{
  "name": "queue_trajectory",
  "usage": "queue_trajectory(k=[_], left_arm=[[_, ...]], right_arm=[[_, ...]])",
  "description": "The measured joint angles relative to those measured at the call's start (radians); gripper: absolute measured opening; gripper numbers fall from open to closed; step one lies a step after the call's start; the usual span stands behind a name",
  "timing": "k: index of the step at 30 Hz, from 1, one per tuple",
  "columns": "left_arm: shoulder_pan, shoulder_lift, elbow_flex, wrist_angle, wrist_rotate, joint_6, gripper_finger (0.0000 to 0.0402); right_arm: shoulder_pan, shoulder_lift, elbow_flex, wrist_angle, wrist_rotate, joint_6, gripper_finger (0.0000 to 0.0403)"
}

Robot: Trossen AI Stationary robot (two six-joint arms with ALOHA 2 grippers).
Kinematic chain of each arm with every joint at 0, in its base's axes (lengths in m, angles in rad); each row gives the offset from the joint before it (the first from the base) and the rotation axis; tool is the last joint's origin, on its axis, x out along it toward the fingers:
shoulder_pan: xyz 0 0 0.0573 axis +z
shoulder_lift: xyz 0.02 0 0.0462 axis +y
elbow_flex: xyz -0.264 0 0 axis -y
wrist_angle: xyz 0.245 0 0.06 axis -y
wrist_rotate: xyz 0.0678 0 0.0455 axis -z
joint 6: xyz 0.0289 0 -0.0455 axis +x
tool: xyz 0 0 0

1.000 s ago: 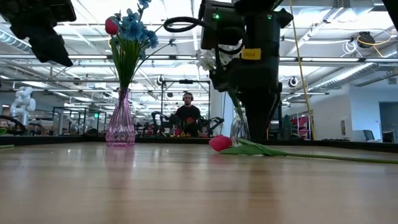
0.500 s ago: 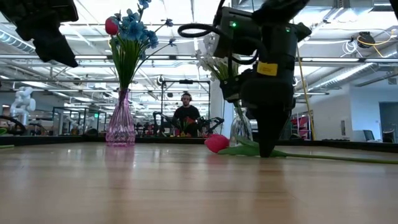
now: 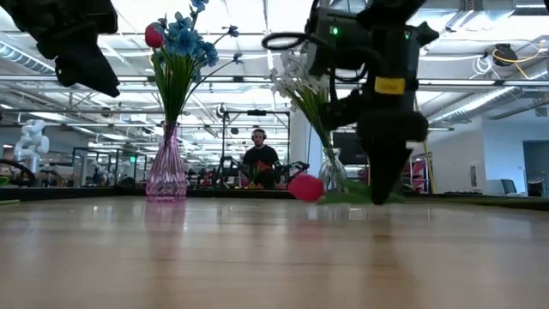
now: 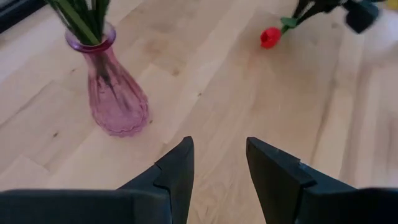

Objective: Sort flowers into vase by color
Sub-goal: Put the red tulip into the pink vase

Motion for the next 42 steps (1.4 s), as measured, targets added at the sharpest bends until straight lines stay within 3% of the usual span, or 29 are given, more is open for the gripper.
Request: queue_trajectory(k=[6, 13, 18, 22, 28, 33, 37, 42], left_arm=[[0.0, 0.038, 0.0, 0.007, -0.025, -0.073, 0.0182], [0.0, 0.089, 0.0, 0.006, -0.195, -0.048, 0.0218], [0.0, 0.122, 0.0, 0.006, -0.258, -0.095, 0.0214], [0.0, 0.147, 0.0, 0.006, -0.262, -0.095, 0.0208], [0.008, 0.161, -0.021, 0.065, -0.328, -0.049, 0.0207], [0.045, 0.151, -0.086, 0.118, -0.337, -0.043, 0.0207], [0.053, 0.143, -0.145, 0.228, -0.335, 0.03, 0.0207], [0.091, 0.121, -0.199, 0.451, -0.399, 0.247, 0.0207]], right_arm=[[-0.015, -0.033, 0.002, -0.107, 0.015, -0.003, 0.0002], [-0.014, -0.044, -0.007, -0.096, 0.005, 0.005, 0.0001], [-0.014, -0.068, -0.094, -0.028, -0.127, 0.013, 0.0001], [-0.013, -0.194, -0.239, 0.059, -0.205, 0.088, 0.0], [-0.034, -0.514, -0.454, 0.2, -0.153, 0.204, 0.0], [-0.072, -0.721, -0.579, 0.437, -0.092, 0.211, 0.0], [-0.108, -0.782, -0.633, 0.645, -0.087, 0.212, 0.0], [-0.133, -0.783, -0.636, 0.744, -0.092, 0.198, 0.0]])
